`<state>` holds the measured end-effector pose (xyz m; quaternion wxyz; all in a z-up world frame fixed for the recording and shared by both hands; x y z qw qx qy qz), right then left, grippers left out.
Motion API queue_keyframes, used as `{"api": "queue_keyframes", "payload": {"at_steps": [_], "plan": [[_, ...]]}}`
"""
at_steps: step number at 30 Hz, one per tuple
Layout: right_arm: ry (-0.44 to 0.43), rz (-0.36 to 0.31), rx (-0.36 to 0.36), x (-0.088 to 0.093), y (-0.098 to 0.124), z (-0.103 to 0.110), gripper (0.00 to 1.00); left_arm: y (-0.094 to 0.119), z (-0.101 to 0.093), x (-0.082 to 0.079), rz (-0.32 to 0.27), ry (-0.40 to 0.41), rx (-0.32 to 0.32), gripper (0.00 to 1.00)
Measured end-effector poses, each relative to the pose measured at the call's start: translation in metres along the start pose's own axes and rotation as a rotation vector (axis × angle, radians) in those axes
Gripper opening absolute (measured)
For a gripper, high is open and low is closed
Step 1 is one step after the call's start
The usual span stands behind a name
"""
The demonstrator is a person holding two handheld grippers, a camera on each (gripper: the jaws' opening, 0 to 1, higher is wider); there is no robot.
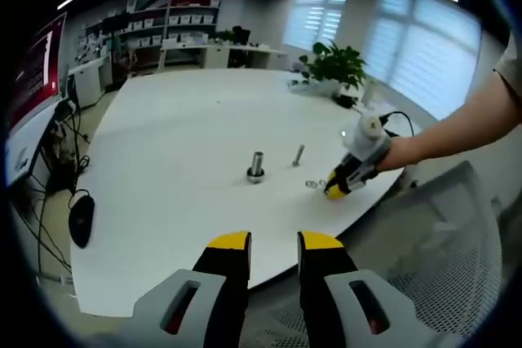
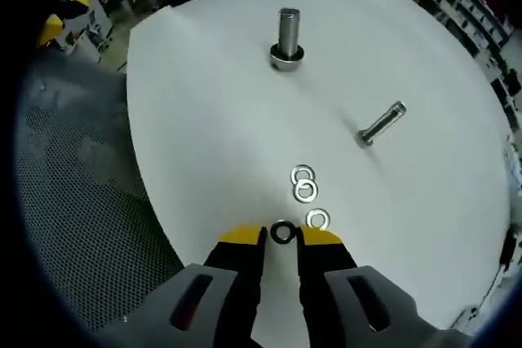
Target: Place the washer onto the threaded stud by aligning its center hole with the stud, sliding it down to the base, and recovering from edge contact or off-axis alignment until the washer reaches the visible bottom stop.
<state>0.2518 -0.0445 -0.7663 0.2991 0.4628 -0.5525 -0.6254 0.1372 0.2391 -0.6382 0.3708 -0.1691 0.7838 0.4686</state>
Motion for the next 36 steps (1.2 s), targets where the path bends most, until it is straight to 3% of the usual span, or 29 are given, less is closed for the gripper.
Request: {"api": "queue_keyframes", "payload": {"at_steps": [5, 14, 23, 36], "plan": [[0.056, 0.060, -0.023, -0.0050, -0.0024, -0.0045, 0.16, -0.0003, -0.0001, 0.0004, 0.005, -0.001, 0.000, 0.20], [0.106, 0.105, -0.042, -0.0090, -0.0029, -0.0051, 0.15, 0.0002, 0.0005, -0.0005, -0.003, 0.003, -0.005, 0.20], [0.025, 0.002, -0.006, -0.0008, 0.0001, -0.0034, 0.14, 0.0002, 0.0003, -0.0006, -0.005, 0.004, -0.005, 0.20], [-0.013, -0.040, 0.001, -0.0046, 0.0048, -0.0029, 0.14, 0.0005, 0.0007, 0.0002, 0.000, 0.006, -0.009, 0.20]]}}
Point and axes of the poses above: the point that each gripper's makers call its tool centre point, and the gripper's own axes: y roughly backward along the fingers, z roughly to its left, x roughly out of its underside, the point moved 8 cm from there along y, roughly backward along the fingers, and after that the axes turned 5 degrees about y, right-handed, at the moved point
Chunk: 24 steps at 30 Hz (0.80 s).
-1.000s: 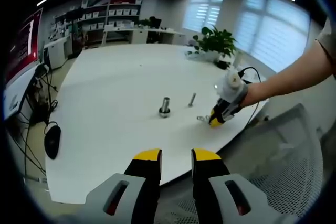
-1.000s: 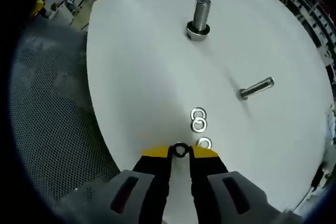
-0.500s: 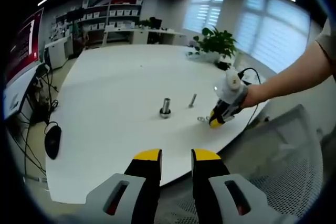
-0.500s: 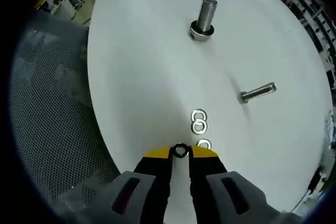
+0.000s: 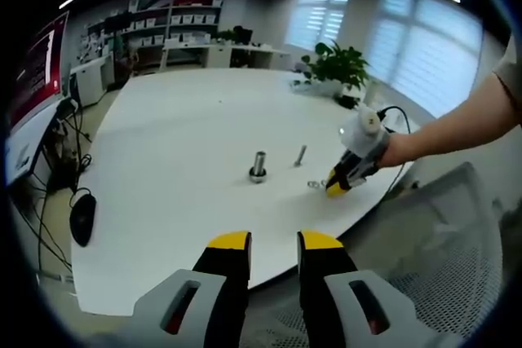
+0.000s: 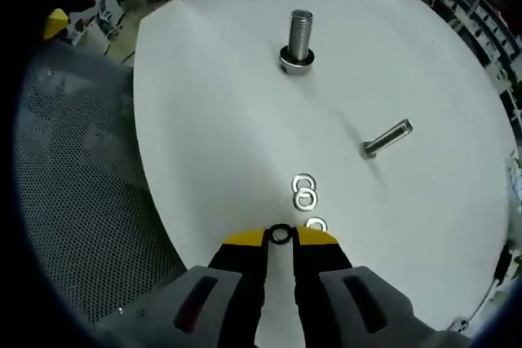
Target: Place the washer onto the threaded stud by aligning its center hole with the stud, sliding it down to the base, and recovering from edge contact or off-axis alignment until the washer reaches the visible bottom stop.
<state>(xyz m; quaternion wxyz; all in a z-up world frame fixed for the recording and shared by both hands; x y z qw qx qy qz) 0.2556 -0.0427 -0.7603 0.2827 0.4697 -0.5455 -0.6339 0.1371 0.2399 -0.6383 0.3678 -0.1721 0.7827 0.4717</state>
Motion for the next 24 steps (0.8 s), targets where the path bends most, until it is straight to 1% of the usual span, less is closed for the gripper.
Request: {"api": "queue_keyframes", "payload": {"at_steps": [4, 6, 9, 13, 16, 17, 19, 21, 22, 24], "plan": [[-0.006, -0.016, 0.010, -0.002, 0.006, -0.006, 0.14, 0.000, 0.000, 0.000, -0.001, -0.001, 0.000, 0.20], [-0.025, -0.040, 0.019, -0.007, 0.015, -0.010, 0.14, 0.000, 0.000, 0.000, -0.001, -0.001, 0.001, 0.20], [-0.018, -0.063, 0.040, -0.014, 0.022, -0.018, 0.14, 0.000, 0.000, 0.000, -0.003, -0.001, 0.001, 0.20], [-0.005, -0.102, 0.083, -0.029, 0.036, -0.037, 0.14, 0.000, 0.000, -0.001, -0.003, -0.001, 0.002, 0.20], [-0.011, -0.124, 0.103, -0.038, 0.044, -0.051, 0.14, 0.000, 0.000, -0.001, -0.003, 0.000, 0.001, 0.20], [-0.015, -0.143, 0.110, -0.043, 0.047, -0.055, 0.14, 0.000, 0.000, -0.001, -0.003, 0.000, 0.001, 0.20], [-0.030, -0.156, 0.112, -0.046, 0.048, -0.060, 0.14, 0.000, 0.000, 0.000, -0.003, 0.000, 0.000, 0.20], [-0.024, -0.161, 0.135, -0.050, 0.049, -0.066, 0.14, 0.000, 0.001, -0.001, -0.005, 0.001, -0.002, 0.20], [-0.041, -0.177, 0.132, -0.053, 0.050, -0.069, 0.14, 0.000, 0.001, -0.001, -0.005, 0.002, -0.003, 0.20], [-0.047, -0.181, 0.128, -0.056, 0.050, -0.070, 0.14, 0.000, 0.001, -0.001, -0.004, 0.001, -0.003, 0.20]]}}
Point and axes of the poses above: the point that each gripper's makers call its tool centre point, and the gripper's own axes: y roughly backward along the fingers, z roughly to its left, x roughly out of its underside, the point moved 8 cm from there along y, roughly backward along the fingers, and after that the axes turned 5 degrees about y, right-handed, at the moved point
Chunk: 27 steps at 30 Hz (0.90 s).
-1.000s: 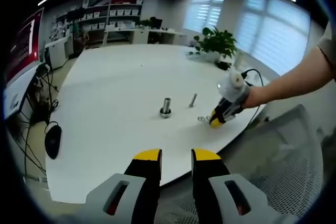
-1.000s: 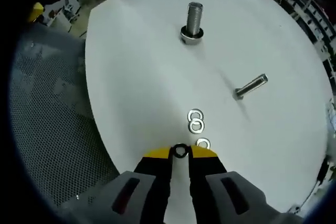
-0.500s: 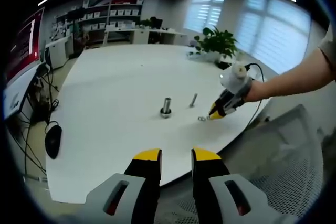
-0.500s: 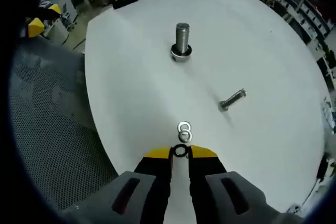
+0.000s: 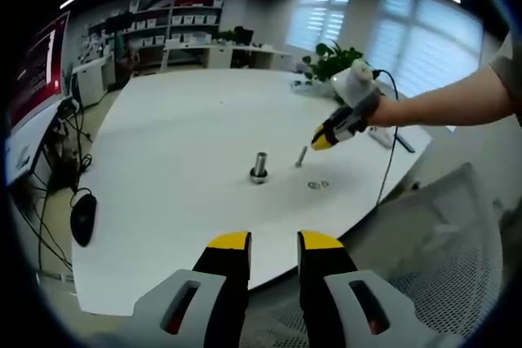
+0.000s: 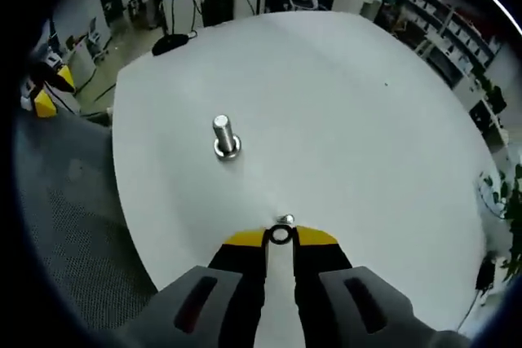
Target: Place the washer onto the threaded stud by aligning its center hole with the stud, sliding it down to the base, and recovering from edge contact or off-axis alignment until the washer reaches the visible bottom stop.
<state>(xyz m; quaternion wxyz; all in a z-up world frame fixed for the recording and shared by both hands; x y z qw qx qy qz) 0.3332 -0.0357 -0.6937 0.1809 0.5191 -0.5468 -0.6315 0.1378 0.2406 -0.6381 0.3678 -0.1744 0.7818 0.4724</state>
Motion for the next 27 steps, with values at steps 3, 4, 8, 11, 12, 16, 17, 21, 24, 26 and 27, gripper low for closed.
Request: {"api": "queue_keyframes", "payload": {"at_steps": [3, 4, 8, 11, 12, 16, 17, 21, 24, 26, 27], "plan": [[0.038, 0.004, 0.003, -0.005, -0.004, -0.002, 0.14, 0.000, 0.000, 0.000, 0.000, 0.000, -0.001, 0.20], [0.044, 0.009, 0.001, -0.005, -0.006, -0.002, 0.14, 0.000, 0.000, 0.000, 0.001, 0.000, -0.001, 0.20], [0.070, 0.038, -0.009, -0.006, -0.011, -0.004, 0.14, 0.000, 0.000, 0.000, 0.003, 0.000, -0.003, 0.20], [0.072, 0.049, -0.025, -0.005, -0.014, -0.004, 0.14, 0.000, 0.000, 0.000, 0.002, 0.001, -0.005, 0.20], [0.089, 0.061, -0.022, -0.004, -0.015, -0.004, 0.14, 0.000, 0.000, 0.000, 0.002, 0.002, -0.006, 0.20], [0.105, 0.075, -0.025, -0.002, -0.017, -0.005, 0.14, 0.000, 0.001, 0.000, 0.002, 0.002, -0.008, 0.20], [0.107, 0.078, -0.026, -0.003, -0.017, -0.005, 0.14, 0.000, 0.001, 0.000, 0.002, 0.002, -0.008, 0.20], [0.111, 0.077, -0.030, -0.004, -0.019, -0.006, 0.14, 0.000, 0.001, 0.000, 0.002, 0.002, -0.008, 0.20], [0.119, 0.093, -0.036, -0.003, -0.025, -0.007, 0.14, 0.000, 0.001, 0.000, 0.003, 0.002, -0.008, 0.20], [0.122, 0.100, -0.040, -0.003, -0.029, -0.007, 0.14, 0.000, 0.001, 0.000, 0.005, 0.002, -0.008, 0.20], [0.123, 0.104, -0.041, -0.003, -0.030, -0.007, 0.13, 0.000, 0.001, 0.000, 0.006, 0.002, -0.008, 0.20]]}}
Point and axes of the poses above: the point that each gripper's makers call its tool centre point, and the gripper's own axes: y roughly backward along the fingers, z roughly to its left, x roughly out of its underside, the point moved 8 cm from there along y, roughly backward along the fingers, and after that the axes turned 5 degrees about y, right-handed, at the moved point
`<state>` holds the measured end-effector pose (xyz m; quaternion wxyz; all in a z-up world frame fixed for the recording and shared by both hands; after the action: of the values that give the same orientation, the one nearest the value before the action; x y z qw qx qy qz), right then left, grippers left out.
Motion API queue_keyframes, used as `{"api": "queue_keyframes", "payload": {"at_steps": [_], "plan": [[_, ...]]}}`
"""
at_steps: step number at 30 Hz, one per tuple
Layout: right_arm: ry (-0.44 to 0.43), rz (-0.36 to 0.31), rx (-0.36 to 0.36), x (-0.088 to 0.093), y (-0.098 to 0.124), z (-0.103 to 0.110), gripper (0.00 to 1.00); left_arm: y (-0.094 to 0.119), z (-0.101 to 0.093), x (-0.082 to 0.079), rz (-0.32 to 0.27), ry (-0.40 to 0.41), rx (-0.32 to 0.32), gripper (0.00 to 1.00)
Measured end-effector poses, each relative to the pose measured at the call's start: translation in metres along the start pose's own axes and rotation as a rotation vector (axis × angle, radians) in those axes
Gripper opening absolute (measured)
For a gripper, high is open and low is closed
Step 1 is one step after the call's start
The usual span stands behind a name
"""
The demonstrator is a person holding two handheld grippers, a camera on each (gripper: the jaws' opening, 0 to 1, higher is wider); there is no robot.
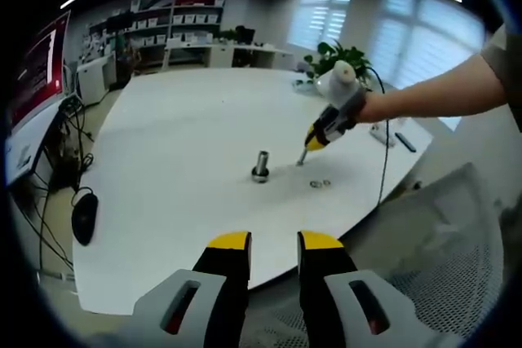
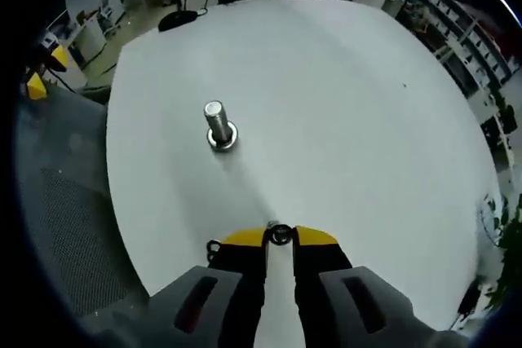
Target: Place the washer onto the threaded stud by aligning its center hole with the stud, sliding it down to the base, and recovering from edge contact or off-axis alignment until the washer reaches the visible bottom stop.
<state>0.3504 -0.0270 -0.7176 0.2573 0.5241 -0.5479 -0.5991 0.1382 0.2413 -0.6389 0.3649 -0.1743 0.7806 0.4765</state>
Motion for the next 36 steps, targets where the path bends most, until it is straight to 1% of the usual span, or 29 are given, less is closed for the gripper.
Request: {"api": "queue_keyframes", "payload": {"at_steps": [1, 2, 3, 4, 5, 6, 7, 8, 10, 12, 14, 15, 17, 18, 19, 21, 22, 24, 27, 29, 31, 36], "plan": [[0.016, -0.007, -0.011, -0.002, -0.002, 0.000, 0.04, 0.000, 0.000, 0.000, -0.001, 0.000, -0.001, 0.20], [-0.002, 0.002, -0.007, -0.001, -0.002, 0.000, 0.03, 0.000, 0.000, 0.000, -0.002, 0.001, -0.001, 0.20], [0.022, 0.009, -0.012, -0.001, -0.005, -0.002, 0.03, 0.000, 0.000, 0.000, -0.001, 0.003, 0.000, 0.20], [0.011, 0.013, -0.022, 0.000, -0.010, -0.001, 0.04, 0.000, 0.000, 0.000, 0.002, 0.002, 0.000, 0.20], [0.032, 0.050, -0.032, 0.003, -0.016, 0.000, 0.04, 0.000, 0.000, 0.000, 0.003, 0.001, 0.000, 0.20], [0.057, 0.079, -0.013, 0.005, -0.016, -0.001, 0.04, 0.000, 0.000, 0.000, 0.003, 0.000, 0.000, 0.20], [0.081, 0.060, -0.004, 0.004, -0.017, -0.001, 0.04, 0.000, 0.000, 0.000, 0.003, 0.001, 0.000, 0.20], [0.085, 0.041, 0.000, 0.002, -0.017, 0.001, 0.04, 0.000, 0.000, 0.000, 0.004, 0.001, 0.000, 0.20], [-0.005, -0.002, -0.022, -0.001, -0.014, 0.000, 0.04, 0.000, 0.000, 0.001, 0.005, 0.001, -0.001, 0.20], [-0.024, -0.032, 0.017, 0.000, -0.008, -0.008, 0.05, 0.000, 0.000, 0.000, 0.002, 0.003, -0.002, 0.20], [-0.082, -0.046, 0.025, 0.004, -0.003, -0.013, 0.05, 0.000, 0.000, 0.000, 0.002, 0.004, -0.001, 0.20], [-0.105, -0.053, 0.029, 0.007, -0.001, -0.017, 0.05, -0.001, 0.000, 0.000, 0.003, 0.003, 0.000, 0.20], [-0.160, -0.053, 0.061, 0.018, 0.004, -0.026, 0.08, -0.001, 0.000, 0.000, 0.006, 0.000, 0.003, 0.20], [-0.194, -0.047, 0.056, 0.027, 0.005, -0.028, 0.10, -0.001, 0.000, 0.000, 0.007, -0.001, 0.004, 0.20], [-0.207, -0.042, 0.056, 0.032, 0.007, -0.029, 0.11, -0.001, 0.000, 0.000, 0.006, -0.001, 0.005, 0.20], [-0.201, -0.034, 0.059, 0.045, 0.009, -0.028, 0.11, -0.001, -0.001, 0.000, 0.004, 0.000, 0.007, 0.20], [-0.193, -0.019, 0.061, 0.054, 0.010, -0.024, 0.11, -0.001, -0.001, 0.000, 0.004, 0.000, 0.008, 0.20], [-0.188, -0.011, 0.058, 0.064, 0.011, -0.020, 0.12, -0.001, -0.001, 0.000, 0.005, -0.001, 0.008, 0.20], [-0.200, 0.026, 0.026, 0.083, 0.009, -0.011, 0.12, -0.001, -0.001, 0.000, 0.004, 0.000, 0.008, 0.20], [-0.192, 0.036, 0.015, 0.089, 0.008, -0.005, 0.12, -0.001, -0.001, 0.000, 0.004, -0.001, 0.009, 0.20], [-0.186, 0.035, 0.004, 0.090, 0.007, -0.002, 0.12, -0.001, -0.001, 0.000, 0.005, -0.001, 0.010, 0.20], [-0.158, 0.037, -0.015, 0.088, 0.004, 0.004, 0.12, -0.001, -0.001, 0.001, 0.009, -0.003, 0.010, 0.20]]}}
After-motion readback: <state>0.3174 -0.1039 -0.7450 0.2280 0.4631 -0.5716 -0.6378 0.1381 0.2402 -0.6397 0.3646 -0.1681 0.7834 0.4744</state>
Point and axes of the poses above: the point that each gripper's makers call its tool centre point, and the gripper's own axes: y roughly backward along the fingers, z roughly to its left, x roughly out of its underside, the point moved 8 cm from there along y, roughly backward along the fingers, and after that the axes turned 5 degrees about y, right-handed, at the moved point
